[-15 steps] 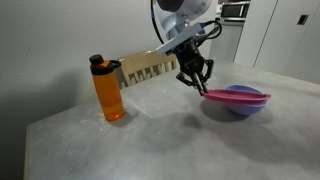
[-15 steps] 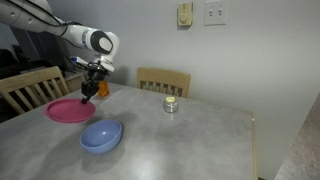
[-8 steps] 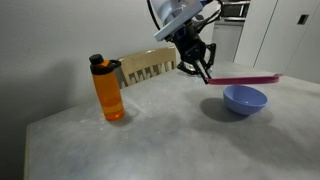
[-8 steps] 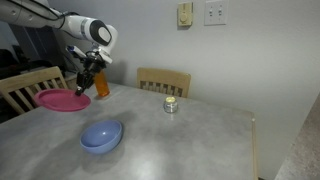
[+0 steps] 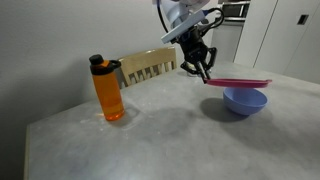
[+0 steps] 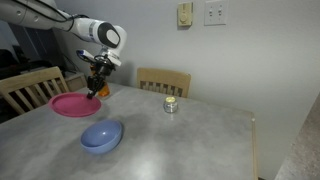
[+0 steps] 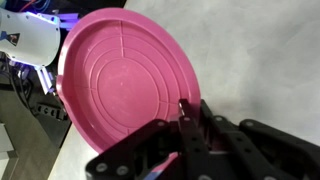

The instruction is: Place the pink plate on the blue bowl

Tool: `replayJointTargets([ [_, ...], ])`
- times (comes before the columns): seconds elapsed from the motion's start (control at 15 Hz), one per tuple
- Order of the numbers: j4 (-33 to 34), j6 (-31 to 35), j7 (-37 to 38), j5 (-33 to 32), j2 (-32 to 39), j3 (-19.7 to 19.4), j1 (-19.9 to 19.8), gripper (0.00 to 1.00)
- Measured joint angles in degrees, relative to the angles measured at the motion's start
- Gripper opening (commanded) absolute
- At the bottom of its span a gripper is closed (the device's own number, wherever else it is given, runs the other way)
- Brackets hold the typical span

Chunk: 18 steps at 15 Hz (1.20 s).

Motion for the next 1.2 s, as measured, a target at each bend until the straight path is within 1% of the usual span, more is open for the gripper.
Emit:
replayJointTargets([
  [0.33, -4.4, 6.5, 0.0, 0.0, -0.4, -0.4, -1.9, 0.03],
  [0.6, -7.6, 8.6, 0.7, 0.0, -1.4, -3.1, -2.0, 0.03],
  [0.93, -15.1, 13.1, 4.7, 0.0, -7.5, -6.6, -2.1, 0.03],
  [1.2, -22.0, 18.6, 8.0, 0.0, -12.9, -7.7, -2.1, 0.03],
])
